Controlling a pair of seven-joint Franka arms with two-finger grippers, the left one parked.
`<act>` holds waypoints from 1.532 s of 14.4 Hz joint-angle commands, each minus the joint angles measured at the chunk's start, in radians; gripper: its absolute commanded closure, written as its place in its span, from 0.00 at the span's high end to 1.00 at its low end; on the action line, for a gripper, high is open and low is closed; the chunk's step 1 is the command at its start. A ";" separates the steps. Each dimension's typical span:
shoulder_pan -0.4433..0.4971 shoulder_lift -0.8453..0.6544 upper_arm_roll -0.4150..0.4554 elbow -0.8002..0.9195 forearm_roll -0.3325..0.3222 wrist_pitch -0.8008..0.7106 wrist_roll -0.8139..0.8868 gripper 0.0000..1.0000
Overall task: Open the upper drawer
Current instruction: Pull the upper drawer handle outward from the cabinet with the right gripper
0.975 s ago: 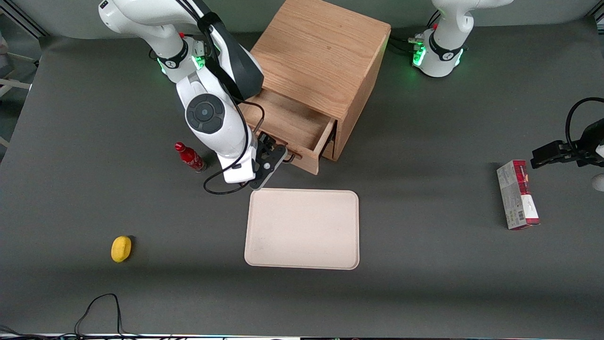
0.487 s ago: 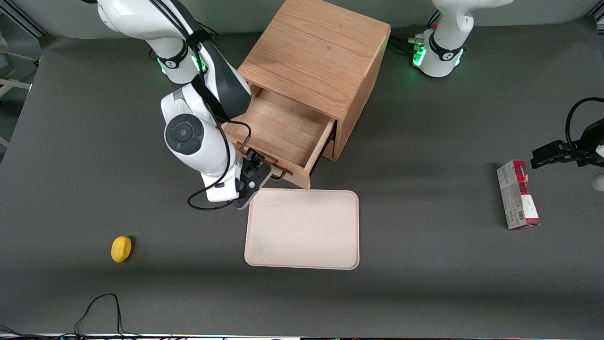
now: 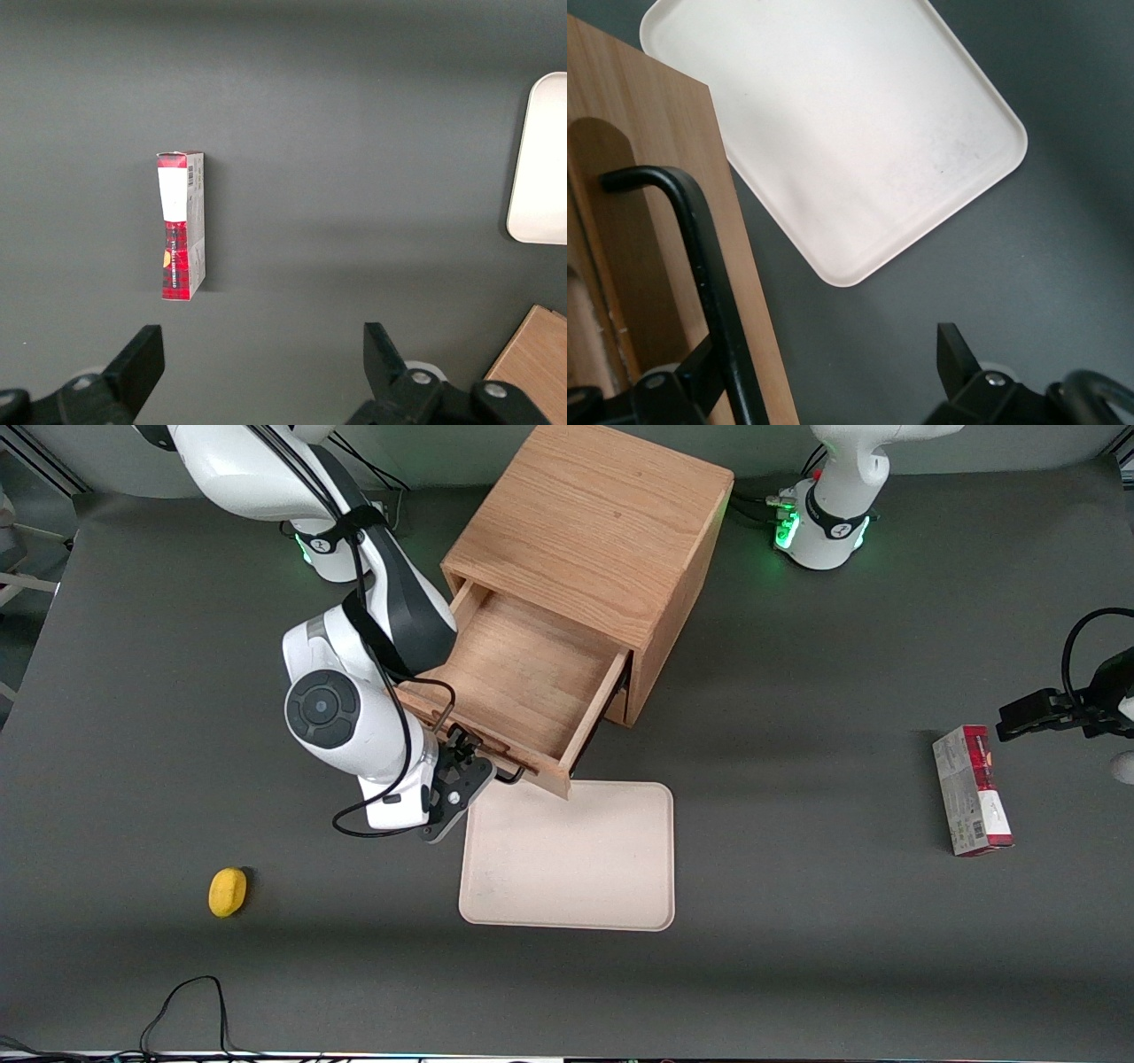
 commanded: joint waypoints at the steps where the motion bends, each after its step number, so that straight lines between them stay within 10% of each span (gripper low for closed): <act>1: -0.026 0.047 0.000 0.075 -0.007 -0.027 -0.017 1.00; 22: -0.051 -0.073 -0.032 0.222 -0.045 -0.229 0.092 1.00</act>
